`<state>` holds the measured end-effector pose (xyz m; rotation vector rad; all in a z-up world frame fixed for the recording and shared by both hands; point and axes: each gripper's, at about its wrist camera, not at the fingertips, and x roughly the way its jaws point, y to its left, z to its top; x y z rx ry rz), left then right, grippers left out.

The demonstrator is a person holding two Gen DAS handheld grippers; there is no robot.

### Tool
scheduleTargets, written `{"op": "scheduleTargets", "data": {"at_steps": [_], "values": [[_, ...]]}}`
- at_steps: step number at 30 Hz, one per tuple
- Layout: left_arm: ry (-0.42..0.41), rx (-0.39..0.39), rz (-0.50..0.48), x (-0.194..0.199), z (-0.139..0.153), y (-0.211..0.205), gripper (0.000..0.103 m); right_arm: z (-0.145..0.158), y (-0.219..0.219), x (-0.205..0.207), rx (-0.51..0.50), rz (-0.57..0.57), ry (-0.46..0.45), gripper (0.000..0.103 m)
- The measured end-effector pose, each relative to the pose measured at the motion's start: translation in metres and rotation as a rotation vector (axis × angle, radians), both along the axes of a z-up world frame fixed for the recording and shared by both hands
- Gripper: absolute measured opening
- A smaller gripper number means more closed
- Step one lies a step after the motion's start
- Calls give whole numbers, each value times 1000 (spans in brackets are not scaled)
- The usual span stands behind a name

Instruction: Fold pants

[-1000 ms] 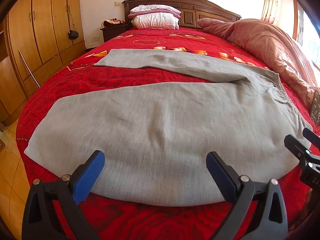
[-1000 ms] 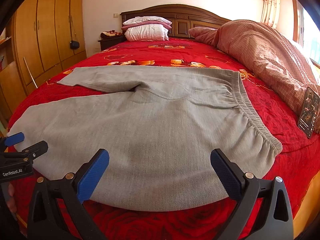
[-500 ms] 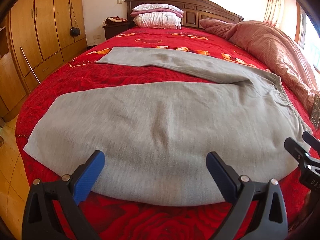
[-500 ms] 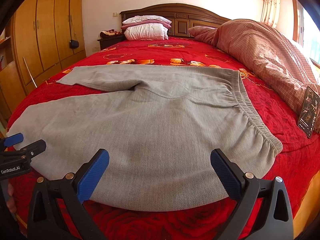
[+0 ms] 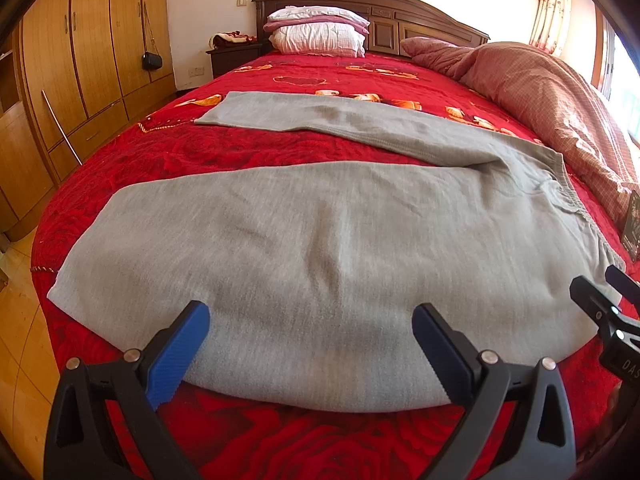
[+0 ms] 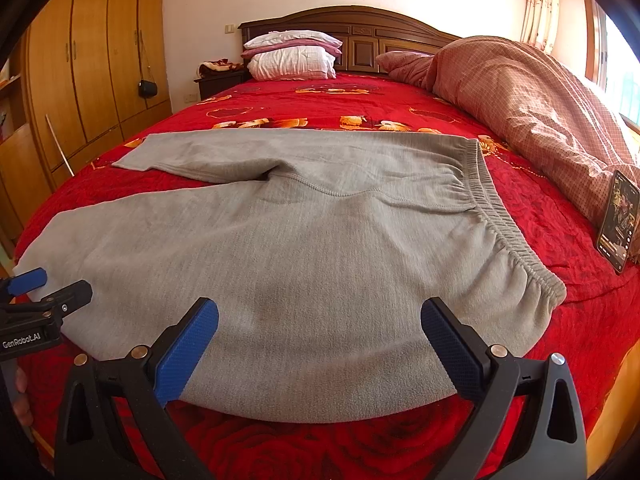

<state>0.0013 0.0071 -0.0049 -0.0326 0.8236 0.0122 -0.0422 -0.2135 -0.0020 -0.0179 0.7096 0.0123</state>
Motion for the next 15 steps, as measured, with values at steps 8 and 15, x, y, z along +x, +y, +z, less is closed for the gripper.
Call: {"op": "scheduleTargets", "data": {"at_steps": [8,15], "values": [[-8,-8,1,-2,1,1,103,-2,-1,-1,5,-3,-1,103],[-14,-23,7,-2,1,4,103,1,2,-1,-2,-4,3,103]]}}
